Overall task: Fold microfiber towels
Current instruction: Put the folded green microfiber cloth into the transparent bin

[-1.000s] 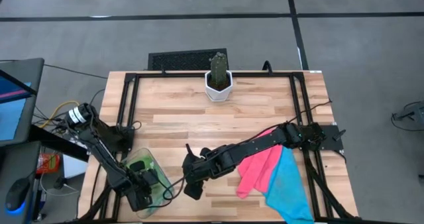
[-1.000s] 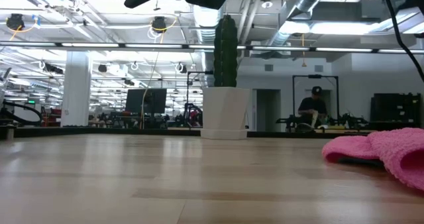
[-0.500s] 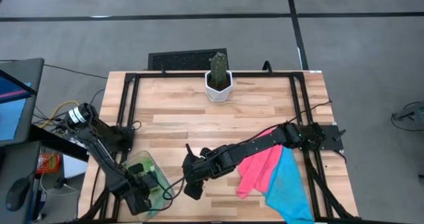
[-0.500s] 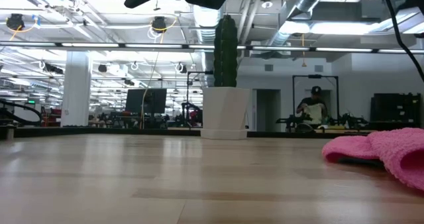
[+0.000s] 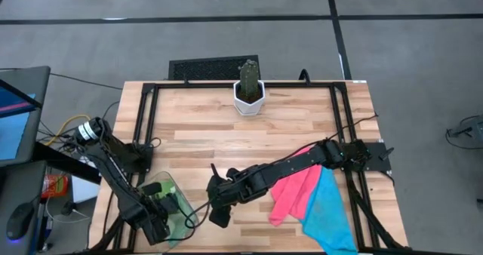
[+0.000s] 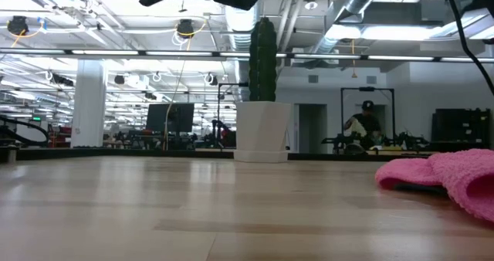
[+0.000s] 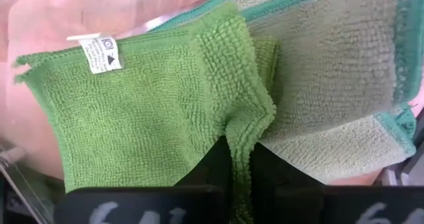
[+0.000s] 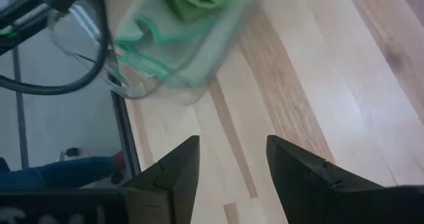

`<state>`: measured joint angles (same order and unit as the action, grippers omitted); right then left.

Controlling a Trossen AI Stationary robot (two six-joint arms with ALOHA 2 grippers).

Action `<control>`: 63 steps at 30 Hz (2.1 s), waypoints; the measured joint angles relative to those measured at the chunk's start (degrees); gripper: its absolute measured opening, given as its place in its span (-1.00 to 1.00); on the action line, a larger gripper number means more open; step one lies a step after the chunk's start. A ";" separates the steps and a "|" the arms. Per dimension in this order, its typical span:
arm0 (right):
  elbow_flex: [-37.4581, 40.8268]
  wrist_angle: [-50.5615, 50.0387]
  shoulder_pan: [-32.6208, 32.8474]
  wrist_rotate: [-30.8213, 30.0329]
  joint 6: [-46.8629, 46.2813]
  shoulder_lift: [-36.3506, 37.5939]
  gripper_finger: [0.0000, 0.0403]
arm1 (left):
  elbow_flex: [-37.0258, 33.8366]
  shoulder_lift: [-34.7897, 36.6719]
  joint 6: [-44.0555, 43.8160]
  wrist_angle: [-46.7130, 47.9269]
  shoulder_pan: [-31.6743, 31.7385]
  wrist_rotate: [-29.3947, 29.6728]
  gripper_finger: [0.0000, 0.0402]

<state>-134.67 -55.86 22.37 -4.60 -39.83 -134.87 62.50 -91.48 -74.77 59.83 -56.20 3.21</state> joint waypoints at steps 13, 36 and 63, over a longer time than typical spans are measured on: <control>-0.22 18.20 0.12 4.13 16.22 -1.93 -0.27 | 0.00 0.01 -0.63 -4.40 2.43 5.59 -0.95; 0.39 29.80 1.99 6.16 18.78 -5.20 -0.86 | -0.02 5.18 -14.17 -6.34 1.61 11.64 -0.96; 0.60 31.94 1.06 -2.87 9.83 -14.92 -0.93 | -0.02 5.35 -16.35 -6.97 2.05 9.43 -0.82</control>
<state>-134.08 -23.93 23.43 -7.47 -29.99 -149.79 62.48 -86.13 -91.12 52.85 -54.15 12.64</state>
